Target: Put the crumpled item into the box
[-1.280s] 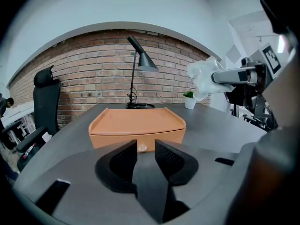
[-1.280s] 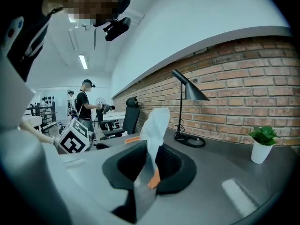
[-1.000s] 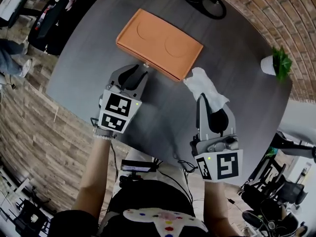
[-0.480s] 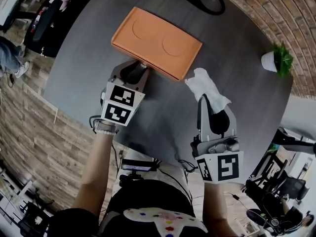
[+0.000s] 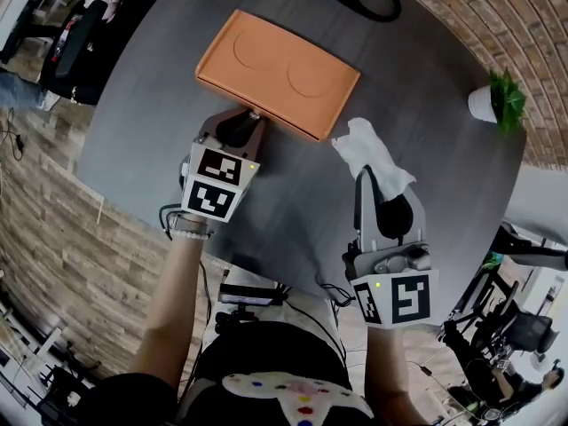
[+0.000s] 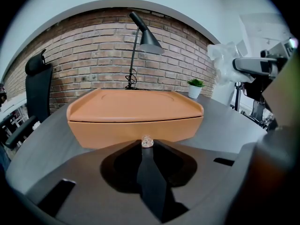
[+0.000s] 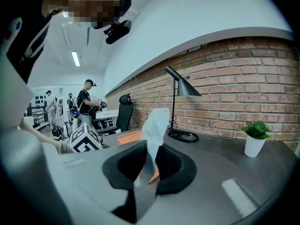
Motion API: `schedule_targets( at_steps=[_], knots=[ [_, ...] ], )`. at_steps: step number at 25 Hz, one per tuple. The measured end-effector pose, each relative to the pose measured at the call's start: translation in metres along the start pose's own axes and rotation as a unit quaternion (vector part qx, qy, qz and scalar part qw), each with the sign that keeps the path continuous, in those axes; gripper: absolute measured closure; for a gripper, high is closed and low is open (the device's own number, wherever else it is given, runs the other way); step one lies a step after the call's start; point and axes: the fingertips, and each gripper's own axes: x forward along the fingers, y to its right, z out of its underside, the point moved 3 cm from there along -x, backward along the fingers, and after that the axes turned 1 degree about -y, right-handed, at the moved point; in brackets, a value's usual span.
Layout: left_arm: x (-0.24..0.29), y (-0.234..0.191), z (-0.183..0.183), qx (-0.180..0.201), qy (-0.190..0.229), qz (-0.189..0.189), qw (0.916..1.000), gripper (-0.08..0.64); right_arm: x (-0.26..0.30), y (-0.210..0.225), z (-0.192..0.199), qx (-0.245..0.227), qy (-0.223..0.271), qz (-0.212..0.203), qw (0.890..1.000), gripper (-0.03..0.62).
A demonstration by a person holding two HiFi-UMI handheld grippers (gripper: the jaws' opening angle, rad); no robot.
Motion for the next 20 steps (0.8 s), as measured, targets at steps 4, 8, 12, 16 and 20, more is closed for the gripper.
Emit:
schedule_targets(
  at_steps=[4, 8, 12, 16, 20],
  knots=[
    [0.000, 0.001, 0.000, 0.003, -0.003, -0.001, 1.0000, 0.479, 0.000, 0.000, -0.001, 0.000, 0.000, -0.002, 1.000, 0.541],
    [-0.003, 0.003, 0.003, 0.002, -0.004, -0.002, 1.0000, 0.479, 0.000, -0.002, -0.002, -0.001, 0.001, -0.008, 1.000, 0.541],
    [-0.010, 0.009, 0.007, 0.001, -0.005, -0.004, 1.0000, 0.480, -0.006, -0.003, -0.003, -0.001, 0.004, -0.014, 1.000, 0.541],
    [-0.017, 0.011, 0.014, -0.002, -0.005, -0.004, 1.0000, 0.480, -0.009, -0.007, -0.001, -0.002, 0.003, -0.022, 1.000, 0.541],
    [-0.023, 0.011, 0.022, -0.005, -0.006, -0.007, 0.9999, 0.480, -0.010, -0.012, 0.001, -0.003, 0.003, -0.029, 1.000, 0.541]
  ],
)
